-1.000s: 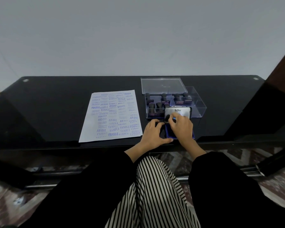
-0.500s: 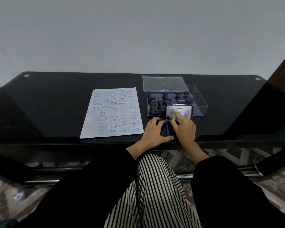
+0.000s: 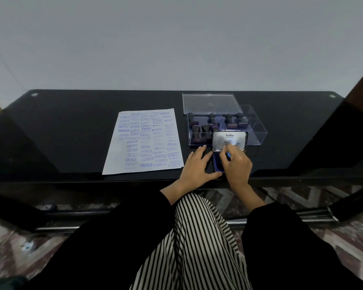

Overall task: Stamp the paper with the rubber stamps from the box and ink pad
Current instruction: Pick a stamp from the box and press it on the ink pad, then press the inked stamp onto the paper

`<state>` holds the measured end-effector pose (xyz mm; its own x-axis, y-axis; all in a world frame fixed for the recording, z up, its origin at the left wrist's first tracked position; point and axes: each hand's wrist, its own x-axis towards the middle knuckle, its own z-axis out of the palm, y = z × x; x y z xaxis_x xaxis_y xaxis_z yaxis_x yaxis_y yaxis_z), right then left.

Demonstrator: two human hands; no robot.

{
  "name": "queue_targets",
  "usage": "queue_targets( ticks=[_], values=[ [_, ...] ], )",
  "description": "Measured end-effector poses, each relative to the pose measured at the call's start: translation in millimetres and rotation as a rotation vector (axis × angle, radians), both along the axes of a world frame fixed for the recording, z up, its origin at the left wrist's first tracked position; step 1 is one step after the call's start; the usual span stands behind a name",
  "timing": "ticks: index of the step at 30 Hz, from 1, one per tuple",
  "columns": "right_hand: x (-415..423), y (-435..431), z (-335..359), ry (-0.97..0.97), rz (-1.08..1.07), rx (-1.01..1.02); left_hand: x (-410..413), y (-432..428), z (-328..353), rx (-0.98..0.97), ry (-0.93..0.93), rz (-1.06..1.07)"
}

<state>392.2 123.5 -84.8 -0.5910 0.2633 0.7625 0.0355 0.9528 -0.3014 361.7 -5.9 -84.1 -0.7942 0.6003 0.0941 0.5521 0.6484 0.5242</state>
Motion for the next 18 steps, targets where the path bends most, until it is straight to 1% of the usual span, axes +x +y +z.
queue_targets(
  ticks=[2,4,6,8,9,11,13,15,18],
  values=[
    [-0.1,-1.3,1.1,-0.003,0.0,-0.013,-1.1,0.7,-1.2,-0.046,-0.01,-0.017],
    [-1.5,-1.0,4.3,-0.067,0.008,-0.032,-1.6,1.1,-1.4,-0.058,-0.021,-0.021],
    [-8.3,0.8,11.9,-0.2,-0.003,-0.093,-2.3,0.9,-0.8,-0.056,-0.017,-0.019],
    [-17.9,1.2,19.6,-0.402,-0.023,-0.2,-2.0,0.5,-0.5,-0.057,-0.012,-0.021],
    [-20.8,2.3,20.4,-0.435,-0.037,-0.222,-2.0,0.4,-0.6,-0.058,-0.015,-0.023],
    [-18.5,1.0,19.3,-0.38,-0.037,-0.218,-2.1,0.6,-0.9,-0.061,-0.025,-0.023],
    [-12.0,-0.5,11.0,-0.226,-0.006,-0.136,-2.3,0.9,-0.5,-0.066,-0.025,-0.021],
    [-5.0,-0.5,4.1,-0.119,0.018,-0.06,-2.9,1.0,-0.4,-0.064,-0.023,-0.022],
    [-0.4,1.9,-1.0,-0.061,0.03,-0.026,-2.2,1.2,1.0,-0.077,-0.021,-0.026]
  ],
)
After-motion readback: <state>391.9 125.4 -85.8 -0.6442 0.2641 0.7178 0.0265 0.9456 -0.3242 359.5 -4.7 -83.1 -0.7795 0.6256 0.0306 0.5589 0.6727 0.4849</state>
